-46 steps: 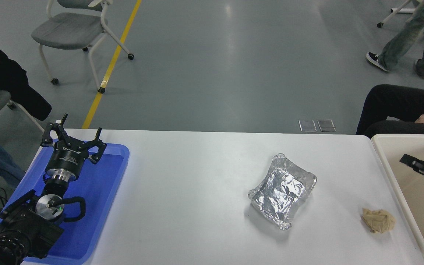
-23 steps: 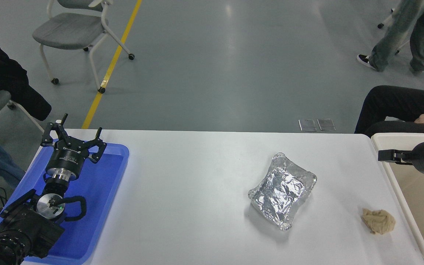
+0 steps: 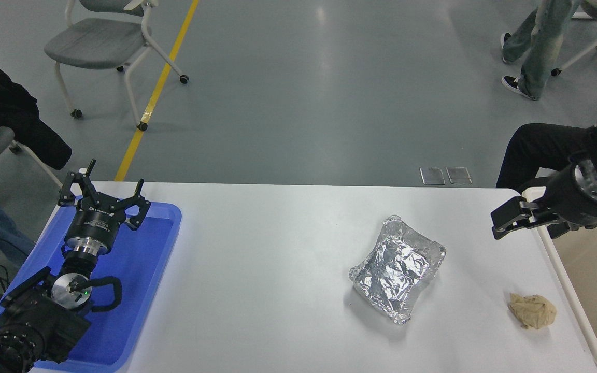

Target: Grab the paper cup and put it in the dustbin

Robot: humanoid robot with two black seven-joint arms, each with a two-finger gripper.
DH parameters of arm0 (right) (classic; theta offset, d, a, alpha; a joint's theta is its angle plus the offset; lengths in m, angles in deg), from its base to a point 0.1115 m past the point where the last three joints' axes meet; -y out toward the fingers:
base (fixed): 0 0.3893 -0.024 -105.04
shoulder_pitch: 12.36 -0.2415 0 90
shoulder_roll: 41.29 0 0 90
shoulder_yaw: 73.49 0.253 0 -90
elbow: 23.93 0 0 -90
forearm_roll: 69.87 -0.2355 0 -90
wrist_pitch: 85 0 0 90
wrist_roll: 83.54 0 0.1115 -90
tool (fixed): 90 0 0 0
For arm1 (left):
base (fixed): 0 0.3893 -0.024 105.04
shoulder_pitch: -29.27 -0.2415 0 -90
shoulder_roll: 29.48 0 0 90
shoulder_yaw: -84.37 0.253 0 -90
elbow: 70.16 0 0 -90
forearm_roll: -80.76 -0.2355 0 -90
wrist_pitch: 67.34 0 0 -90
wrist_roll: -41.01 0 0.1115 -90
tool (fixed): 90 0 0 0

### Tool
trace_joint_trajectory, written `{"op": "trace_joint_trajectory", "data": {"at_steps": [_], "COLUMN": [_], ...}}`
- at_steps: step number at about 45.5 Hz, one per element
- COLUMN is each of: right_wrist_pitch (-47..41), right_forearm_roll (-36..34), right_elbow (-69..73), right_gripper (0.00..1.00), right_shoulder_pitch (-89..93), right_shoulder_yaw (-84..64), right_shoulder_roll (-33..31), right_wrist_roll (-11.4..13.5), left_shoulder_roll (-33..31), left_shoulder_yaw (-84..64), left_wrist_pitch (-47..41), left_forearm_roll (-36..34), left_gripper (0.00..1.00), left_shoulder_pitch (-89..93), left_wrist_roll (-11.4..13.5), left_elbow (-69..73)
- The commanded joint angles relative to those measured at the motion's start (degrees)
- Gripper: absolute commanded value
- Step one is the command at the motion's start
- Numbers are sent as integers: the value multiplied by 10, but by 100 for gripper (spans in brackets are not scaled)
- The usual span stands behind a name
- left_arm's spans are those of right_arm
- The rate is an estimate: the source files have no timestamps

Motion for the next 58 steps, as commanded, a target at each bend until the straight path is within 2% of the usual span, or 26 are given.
{"op": "trace_joint_trajectory", "data": {"at_steps": [1, 6, 14, 33, 43, 58], "right_wrist_pitch": [-35, -26, -27, -27, -31, -31], "right_forearm_roll": [-74, -88, -144, -265, -279, -269], "right_elbow": [31, 25, 23, 28, 61, 82], "right_gripper": [100, 100, 100, 100, 100, 100], "right_shoulder_pitch": [-86, -101, -125, -161, -196, -203], "right_shoulder_yaw": [-9, -11, -16, -40, -53, -80], "right_shoulder_roll": [64, 126, 191, 277, 274, 224], "right_wrist_roll": [0, 0, 0, -4, -4, -4], "left_shoulder_roll": [2, 2, 2, 2, 3, 2], "left_shoulder_yaw": [0, 0, 0, 0, 0, 0], "left_wrist_pitch": [0, 0, 0, 0, 0, 0], "left_forearm_roll": [0, 0, 0, 0, 0, 0], "left_gripper": [100, 100, 100, 100, 100, 100], "left_shoulder_pitch": [-2, -2, -3, -3, -3, -3], "left_wrist_roll": [1, 1, 1, 1, 1, 1], "left_elbow": [2, 2, 0, 2, 2, 2]}}
